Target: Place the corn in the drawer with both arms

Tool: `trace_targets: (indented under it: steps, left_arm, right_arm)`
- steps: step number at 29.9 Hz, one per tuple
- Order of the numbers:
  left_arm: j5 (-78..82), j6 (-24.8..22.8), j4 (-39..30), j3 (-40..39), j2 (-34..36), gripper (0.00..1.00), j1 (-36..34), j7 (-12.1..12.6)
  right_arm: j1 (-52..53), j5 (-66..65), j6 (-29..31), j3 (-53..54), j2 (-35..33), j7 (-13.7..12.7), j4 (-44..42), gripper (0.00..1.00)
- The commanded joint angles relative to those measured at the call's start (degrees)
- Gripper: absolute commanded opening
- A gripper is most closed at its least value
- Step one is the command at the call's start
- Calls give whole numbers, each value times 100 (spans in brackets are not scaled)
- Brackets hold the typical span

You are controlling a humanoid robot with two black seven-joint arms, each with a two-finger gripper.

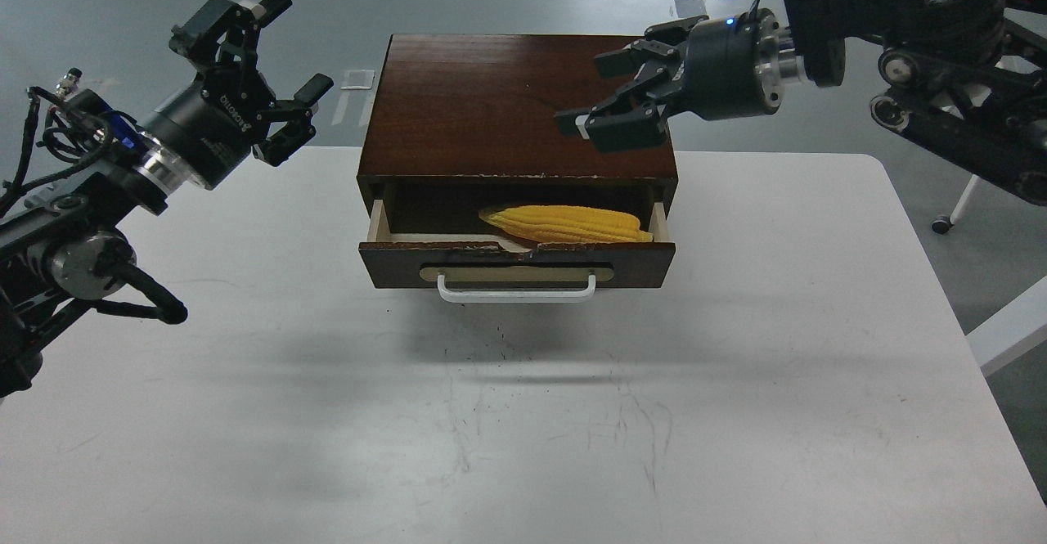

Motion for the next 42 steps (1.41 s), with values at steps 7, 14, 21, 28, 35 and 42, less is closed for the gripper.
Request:
trace_targets:
  steps: [7, 14, 21, 28, 35, 42]
  left_arm:
    - [0, 0, 1, 0, -35, 99, 12, 0]
    - [0, 0, 1, 0, -61, 99, 21, 0]
    - [0, 0, 1, 0, -114, 99, 29, 0]
    - [0, 9, 9, -9, -176, 99, 73, 0]
    - [18, 9, 27, -236, -351, 99, 319, 0]
    - [220, 18, 62, -544, -474, 99, 732, 0]
  right_arm:
    - [-537, 4463, -79, 5, -77, 2, -1433, 100]
    - [-1345, 6528, -123, 242, 28, 2, -2109, 100]
    - [-2258, 7575, -115, 1129, 274, 2, -2567, 100]
    - [-3094, 8138, -62, 1209, 380, 2, -2585, 100]
    - [-3455, 8849, -18, 1209, 538, 2, -2541, 100]
    - [-3658, 9158, 553, 1218, 565, 2, -2506, 100]
